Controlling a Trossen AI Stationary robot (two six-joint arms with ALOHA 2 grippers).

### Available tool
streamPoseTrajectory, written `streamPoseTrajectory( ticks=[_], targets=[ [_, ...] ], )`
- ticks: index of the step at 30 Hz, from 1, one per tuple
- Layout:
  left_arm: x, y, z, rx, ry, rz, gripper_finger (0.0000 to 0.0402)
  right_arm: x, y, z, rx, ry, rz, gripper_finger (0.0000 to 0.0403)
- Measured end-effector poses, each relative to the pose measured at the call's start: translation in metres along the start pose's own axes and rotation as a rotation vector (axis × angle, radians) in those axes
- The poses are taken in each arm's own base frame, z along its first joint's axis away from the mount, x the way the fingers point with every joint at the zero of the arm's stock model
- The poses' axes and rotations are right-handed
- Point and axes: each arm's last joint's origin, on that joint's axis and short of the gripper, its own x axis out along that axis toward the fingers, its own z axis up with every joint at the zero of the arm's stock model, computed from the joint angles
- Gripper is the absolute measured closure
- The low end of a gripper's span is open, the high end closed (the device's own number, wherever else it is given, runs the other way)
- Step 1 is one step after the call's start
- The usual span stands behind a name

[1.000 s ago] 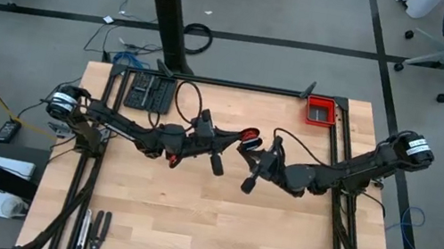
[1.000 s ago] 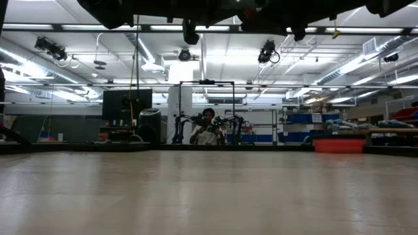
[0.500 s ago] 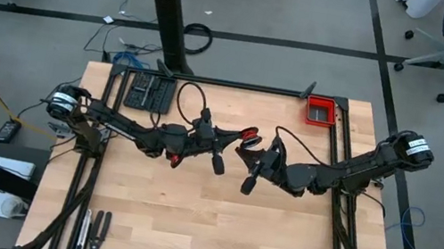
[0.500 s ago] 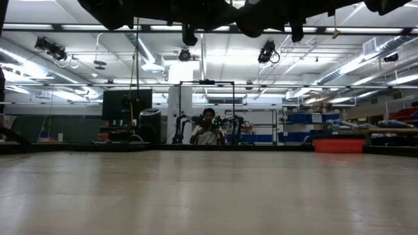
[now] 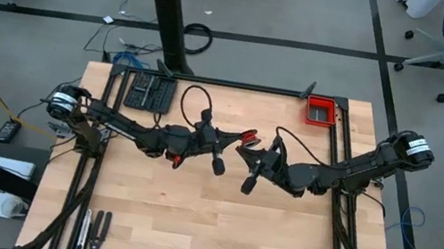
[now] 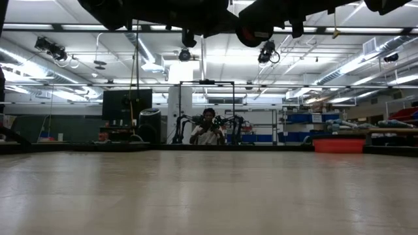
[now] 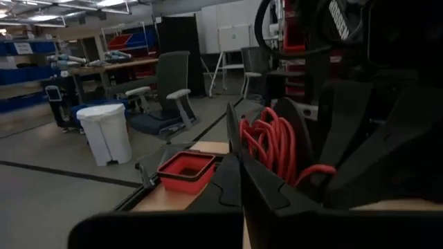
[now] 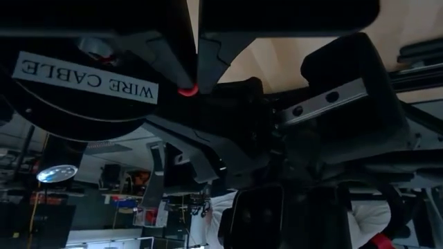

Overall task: Coil cords
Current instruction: Coil the red wire on the black spool

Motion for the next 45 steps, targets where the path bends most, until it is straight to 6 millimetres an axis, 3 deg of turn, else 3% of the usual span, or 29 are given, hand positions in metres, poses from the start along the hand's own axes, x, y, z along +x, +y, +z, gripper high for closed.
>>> streamPoseTrajectory(
  ticks=[34, 45],
  targets=[
    [0.002, -0.001, -0.003, 0.04, 0.068, -0.019, 0.0401, -0.014, 0.007, 0.012, -0.143, -0.069, -0.122, 0.04],
    [0.003, -0.005, -0.01, 0.079, 0.143, -0.066, 0.0401, -0.014, 0.006, 0.015, -0.142, -0.069, -0.137, 0.0347]
  ],
)
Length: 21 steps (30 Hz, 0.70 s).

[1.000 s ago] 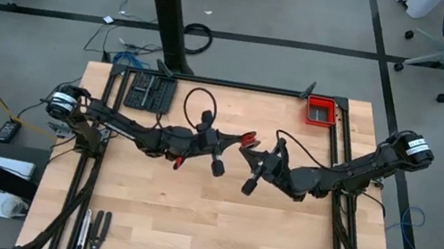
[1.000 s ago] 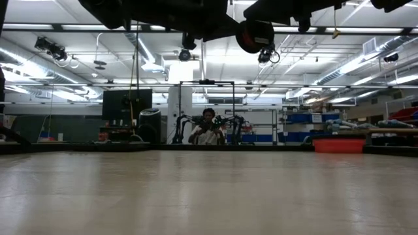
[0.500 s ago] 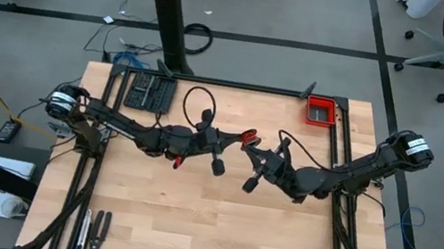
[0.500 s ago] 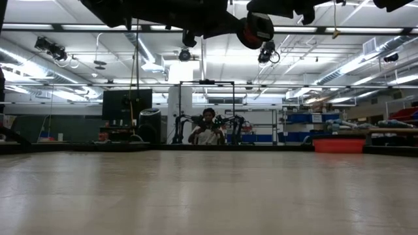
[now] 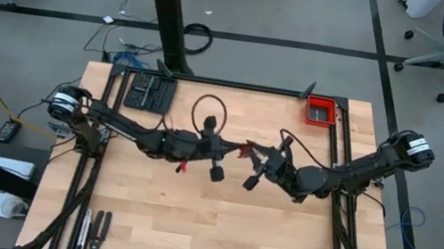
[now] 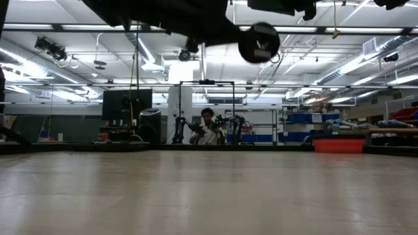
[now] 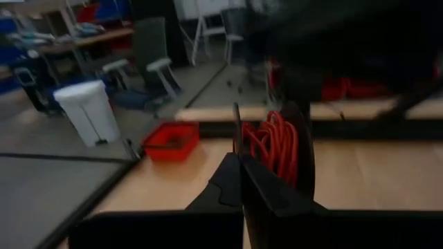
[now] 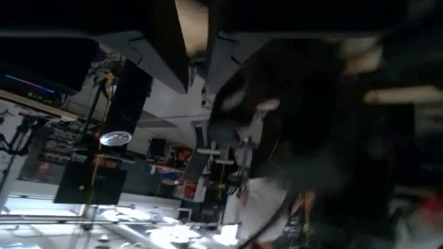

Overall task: Coil cords
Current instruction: Coil the red wire on the black spool

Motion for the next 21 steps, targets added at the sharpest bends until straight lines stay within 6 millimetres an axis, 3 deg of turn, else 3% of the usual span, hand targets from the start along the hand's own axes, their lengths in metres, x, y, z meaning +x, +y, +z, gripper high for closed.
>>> streamPoseTrajectory(
  ticks=[6, 12, 21],
  targets=[
    [0.0, 0.001, 0.001, 0.0, 0.004, 0.009, 0.0401, -0.005, -0.001, 0.001, -0.034, 0.027, -0.069, 0.0329],
    [0.0, 0.001, 0.001, -0.002, 0.004, 0.008, 0.0401, -0.027, -0.001, 0.01, -0.105, 0.067, -0.071, 0.0329],
    [0.0, 0.0, 0.003, -0.017, -0.013, -0.036, 0.0401, -0.047, -0.016, 0.01, -0.053, 0.155, 0.136, 0.033]
  ],
)
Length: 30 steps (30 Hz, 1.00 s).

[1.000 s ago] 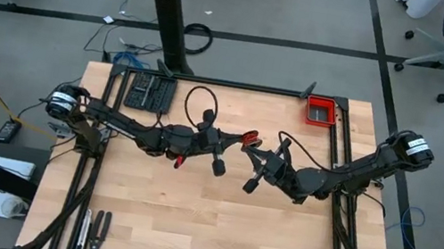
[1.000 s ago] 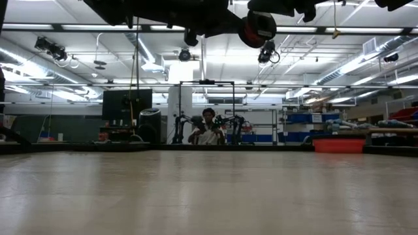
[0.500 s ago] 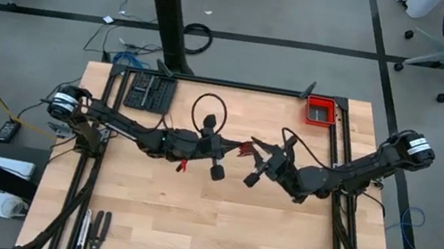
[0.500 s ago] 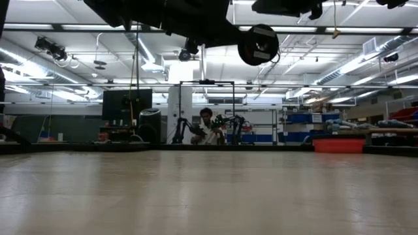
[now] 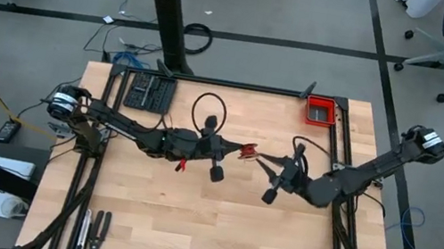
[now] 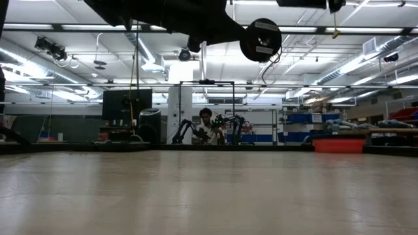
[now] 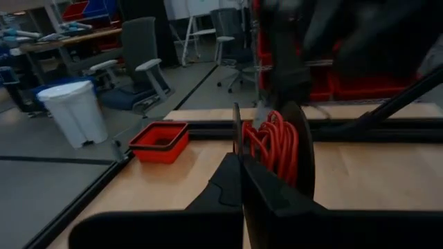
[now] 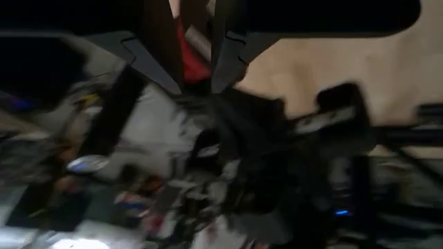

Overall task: Coil cords
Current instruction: Coil the red wire on the black spool

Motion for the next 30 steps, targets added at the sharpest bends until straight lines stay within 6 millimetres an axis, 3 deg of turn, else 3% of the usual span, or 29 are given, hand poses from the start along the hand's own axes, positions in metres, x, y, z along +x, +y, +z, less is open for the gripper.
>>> streamPoseTrajectory(
  ticks=[5, 15, 20, 25, 30],
  targets=[
    [0.0, 0.0, 0.004, -0.047, -0.038, -0.059, 0.0401, 0.002, -0.013, -0.007, 0.082, 0.086, 0.089, 0.033],
    [0.001, 0.004, 0.007, -0.112, -0.151, -0.212, 0.0401, -0.016, -0.031, 0.006, 0.11, 0.059, 0.172, 0.033],
    [-0.002, 0.003, -0.009, -0.133, -0.254, -0.27, 0.0401, -0.03, -0.037, 0.009, 0.142, 0.063, 0.223, 0.033],
    [0.001, 0.01, -0.012, -0.17, -0.274, -0.248, 0.0401, -0.035, -0.036, 0.009, 0.182, 0.066, 0.243, 0.033],
    [0.001, 0.012, -0.011, -0.191, -0.291, -0.239, 0.0401, -0.026, -0.026, -0.005, 0.152, 0.123, 0.214, 0.033]
  ],
)
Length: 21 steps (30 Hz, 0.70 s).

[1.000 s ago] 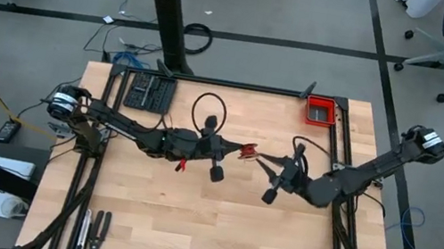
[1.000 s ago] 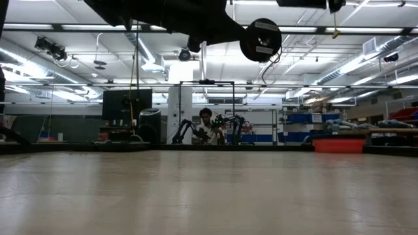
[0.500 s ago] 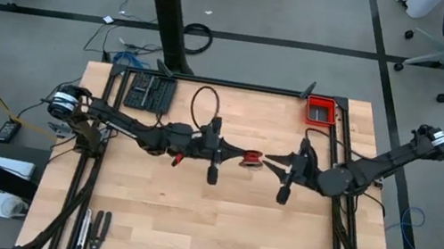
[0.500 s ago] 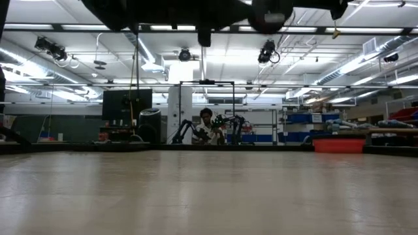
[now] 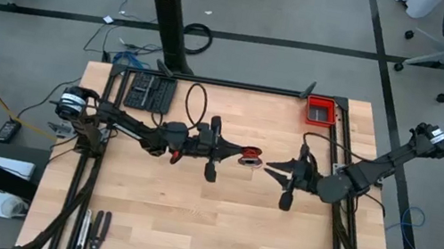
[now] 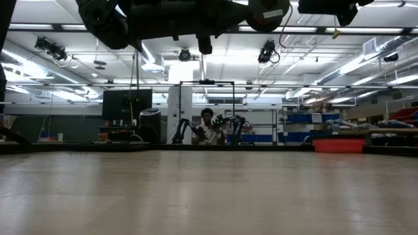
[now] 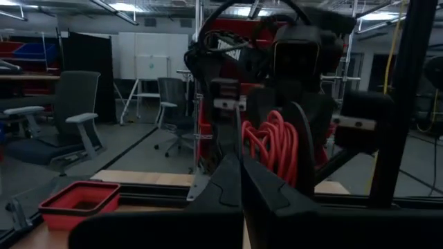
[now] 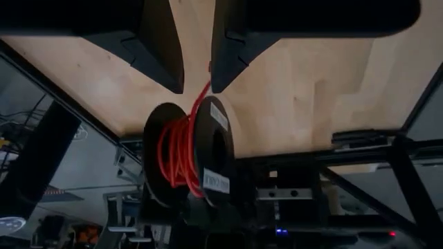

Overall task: Coil cords
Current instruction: Coil the red wire on the black spool

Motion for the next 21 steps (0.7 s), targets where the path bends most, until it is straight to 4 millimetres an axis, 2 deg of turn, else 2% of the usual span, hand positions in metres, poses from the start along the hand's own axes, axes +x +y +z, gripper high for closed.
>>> streamPoseTrajectory(
  ticks=[6, 14, 21],
  targets=[
    [0.0, 0.0, 0.0, 0.0, -0.001, 0.01, 0.0401, 0.009, 0.002, -0.007, -0.003, 0.032, 0.004, 0.0331],
    [0.0, 0.0, -0.001, 0.0, 0.009, 0.011, 0.0401, 0.011, 0.003, -0.007, 0.012, 0.052, 0.088, 0.0352],
    [0.0, 0.001, -0.001, 0.0, 0.008, 0.022, 0.0401, 0.015, 0.0, -0.003, 0.008, 0.029, 0.074, 0.0368]
  ],
)
